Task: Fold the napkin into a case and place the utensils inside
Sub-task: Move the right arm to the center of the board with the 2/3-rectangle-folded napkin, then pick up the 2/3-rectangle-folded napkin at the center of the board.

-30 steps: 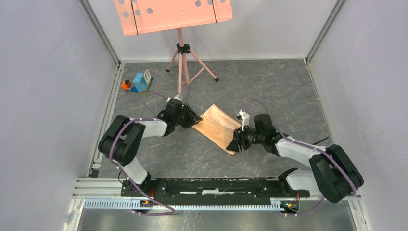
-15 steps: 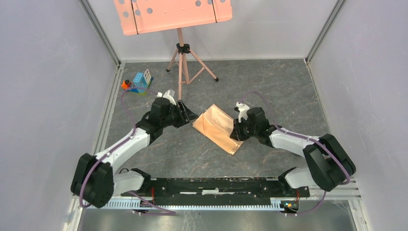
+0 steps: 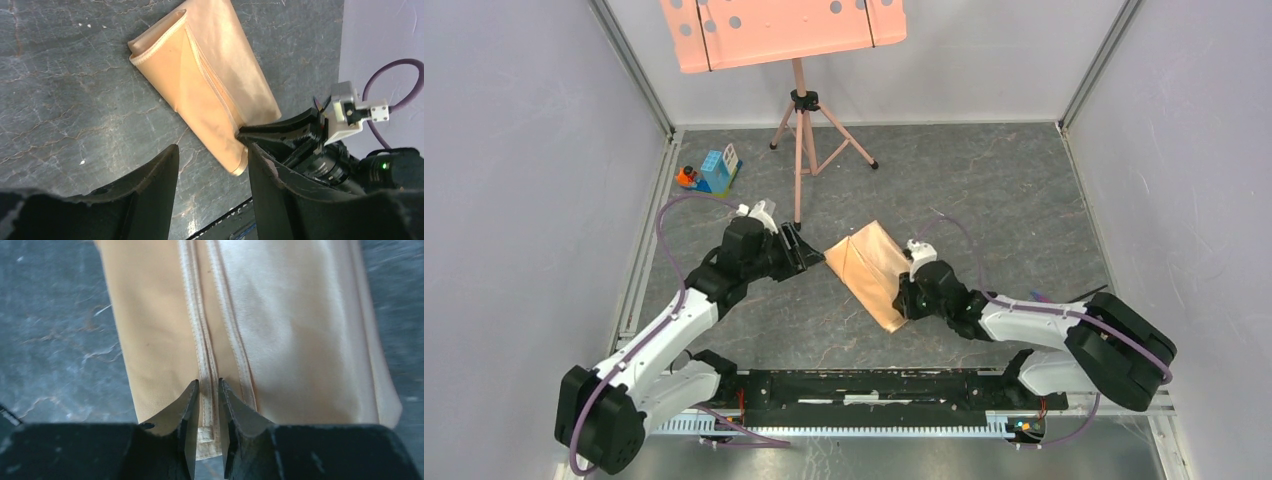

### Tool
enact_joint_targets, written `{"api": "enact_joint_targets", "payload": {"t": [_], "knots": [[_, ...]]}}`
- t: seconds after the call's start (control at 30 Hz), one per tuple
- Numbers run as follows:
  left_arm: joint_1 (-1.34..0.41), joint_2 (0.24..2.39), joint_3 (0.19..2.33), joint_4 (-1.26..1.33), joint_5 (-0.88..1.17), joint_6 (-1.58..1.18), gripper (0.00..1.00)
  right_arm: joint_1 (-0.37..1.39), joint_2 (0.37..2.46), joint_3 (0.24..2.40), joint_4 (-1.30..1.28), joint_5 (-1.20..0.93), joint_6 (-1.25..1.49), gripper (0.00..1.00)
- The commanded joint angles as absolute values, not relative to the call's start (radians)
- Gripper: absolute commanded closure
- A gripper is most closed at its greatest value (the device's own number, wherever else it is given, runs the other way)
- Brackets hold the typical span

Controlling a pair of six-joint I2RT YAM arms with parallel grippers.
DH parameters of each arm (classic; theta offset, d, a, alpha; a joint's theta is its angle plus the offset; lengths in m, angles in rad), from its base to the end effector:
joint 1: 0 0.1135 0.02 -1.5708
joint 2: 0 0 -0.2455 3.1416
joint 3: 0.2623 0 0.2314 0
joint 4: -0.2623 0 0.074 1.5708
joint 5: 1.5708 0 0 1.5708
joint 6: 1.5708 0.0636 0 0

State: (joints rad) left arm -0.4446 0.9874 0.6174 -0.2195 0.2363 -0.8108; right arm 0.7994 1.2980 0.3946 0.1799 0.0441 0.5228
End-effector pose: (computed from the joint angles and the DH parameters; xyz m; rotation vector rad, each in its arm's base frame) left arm 0.1992 -0.1114 0.2180 -0.2759 2.2928 -0.9445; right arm 0.1710 0.1718 0.1205 -0.3041 2.3565 0.6165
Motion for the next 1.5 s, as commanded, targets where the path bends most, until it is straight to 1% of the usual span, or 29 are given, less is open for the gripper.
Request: {"api": "enact_joint_targets", "payload": {"t": [0.0, 0.03, 0.1, 0.17, 0.23, 0.33, 0.43, 0.47, 0.5, 0.53, 0.57, 0.63, 0.7, 0.83, 0.9, 0.97, 1.07, 1.17, 1.27, 1.47], "knots": [[-0.441, 0.925, 0.649, -0.297, 0.196, -0.743, 0.40, 0.935, 1.314, 0.364, 0.281, 0.156, 0.712, 0.73], [-0.441, 0.911, 0.652, -0.308, 0.187, -0.736, 0.39, 0.962, 1.329, 0.364, 0.311, 0.162, 0.759, 0.73], [-0.442, 0.887, 0.653, -0.334, 0.165, -0.726, 0.38, 1.033, 1.378, 0.358, 0.452, 0.189, 0.827, 0.72], [-0.440, 0.866, 0.656, -0.359, 0.147, -0.711, 0.38, 1.095, 1.460, 0.413, 0.558, 0.187, 0.831, 0.70], [-0.440, 0.853, 0.667, -0.404, 0.135, -0.700, 0.37, 1.115, 1.540, 0.513, 0.593, 0.124, 0.815, 0.69], [-0.440, 0.818, 0.669, -0.446, 0.137, -0.695, 0.34, 1.116, 1.575, 0.643, 0.560, 0.040, 0.767, 0.66], [-0.440, 0.767, 0.650, -0.473, 0.135, -0.719, 0.32, 1.101, 1.491, 0.674, 0.454, 0.040, 0.673, 0.52], [-0.441, 0.756, 0.641, -0.478, 0.142, -0.731, 0.31, 1.081, 1.453, 0.675, 0.385, 0.045, 0.648, 0.46], [-0.440, 0.743, 0.631, -0.477, 0.155, -0.747, 0.30, 1.058, 1.421, 0.669, 0.332, 0.026, 0.616, 0.43], [-0.441, 0.739, 0.623, -0.476, 0.169, -0.764, 0.27, 1.018, 1.378, 0.647, 0.300, 0.011, 0.597, 0.41], [-0.444, 0.740, 0.611, -0.471, 0.189, -0.786, 0.25, 0.984, 1.337, 0.612, 0.288, -0.023, 0.575, 0.38], [-0.465, 0.761, 0.592, -0.452, 0.217, -0.838, 0.20, 0.890, 1.266, 0.566, 0.226, -0.081, 0.528, 0.36], [-0.553, 0.797, 0.601, -0.463, 0.150, -0.886, 0.18, 0.801, 1.192, 0.520, 0.161, -0.100, 0.465, 0.32], [-0.896, 0.935, 0.720, -0.569, -0.201, -1.034, 0.17, 0.634, 1.103, 0.499, 0.027, -0.062, 0.318, 0.20], [-1.010, 1.052, 0.799, -0.599, -0.272, -1.093, 0.17, 0.548, 1.090, 0.497, 0.002, -0.069, 0.271, 0.19], [-1.099, 1.202, 0.918, -0.672, -0.329, -1.130, 0.17, 0.472, 1.088, 0.488, -0.029, -0.071, 0.243, 0.14], [-1.214, 1.471, 1.164, -0.845, -0.412, -1.132, 0.17, 0.349, 1.096, 0.470, -0.019, -0.124, 0.232, 0.12], [-1.275, 1.696, 1.380, -0.984, -0.438, -1.111, 0.18, 0.265, 1.098, 0.438, 0.029, -0.207, 0.275, 0.12], [-1.296, 1.862, 1.518, -1.043, -0.421, -1.090, 0.22, 0.239, 1.083, 0.389, 0.089, -0.256, 0.319, 0.13], [-1.320, 2.040, 1.683, -1.171, -0.474, -1.109, 0.29, 0.235, 1.026, 0.289, 0.137, -0.291, 0.333, 0.13]]}}
